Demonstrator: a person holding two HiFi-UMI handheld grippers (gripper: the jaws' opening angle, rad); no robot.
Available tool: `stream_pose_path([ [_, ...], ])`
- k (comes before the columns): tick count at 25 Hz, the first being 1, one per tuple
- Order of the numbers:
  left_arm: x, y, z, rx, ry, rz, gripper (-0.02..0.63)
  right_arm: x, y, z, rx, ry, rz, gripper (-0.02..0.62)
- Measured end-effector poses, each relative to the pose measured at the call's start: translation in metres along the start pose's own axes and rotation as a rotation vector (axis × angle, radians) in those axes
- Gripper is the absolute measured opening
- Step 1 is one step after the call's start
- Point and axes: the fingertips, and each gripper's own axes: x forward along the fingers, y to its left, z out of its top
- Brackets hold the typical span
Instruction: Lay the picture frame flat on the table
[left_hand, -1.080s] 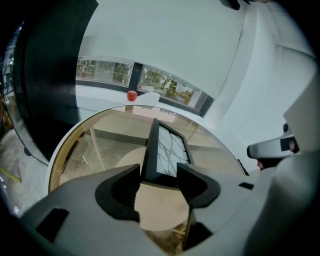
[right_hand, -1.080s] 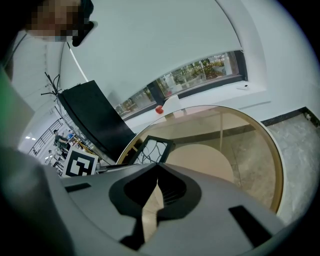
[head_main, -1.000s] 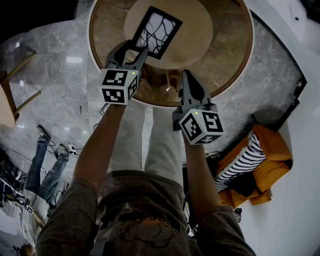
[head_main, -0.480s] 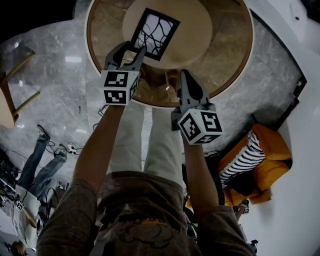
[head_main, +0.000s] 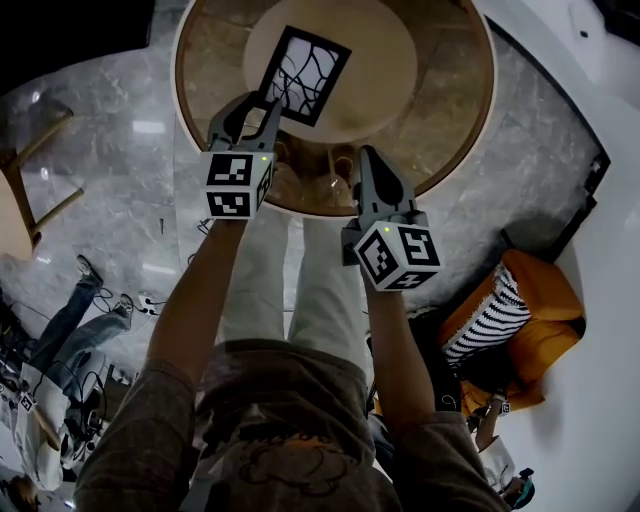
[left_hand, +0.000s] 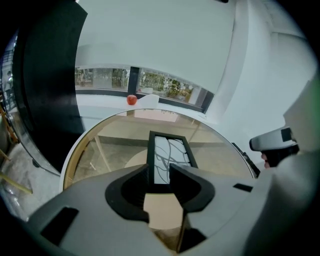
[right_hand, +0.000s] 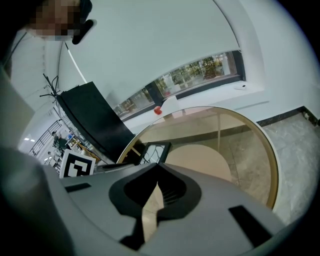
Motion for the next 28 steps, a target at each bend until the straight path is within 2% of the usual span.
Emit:
stream_pose_path([
  [3,-0.011,-0.006,0.014,0.014,-0.009,-0.008,0.076,-0.009,0.002,0.008,0.005,0.000,-0.003,0.020],
  [8,-0.044,-0.024,0.041,-0.009,0.001,-0.027,0.020,-0.037,0.018,0.027,-0.006,0.012,0.014,0.020],
  [20,-0.147,-0.097,0.135,-0.037,-0.043,-0.104,0.018,-0.131,0.055,0.114,-0.052,-0.073,0.077,0.020],
  [28,-0.225,-0.135,0.192,0.016,-0.119,-0.158,0.018,-0.196,0.091,0.149,-0.122,-0.116,0.170,0.020],
])
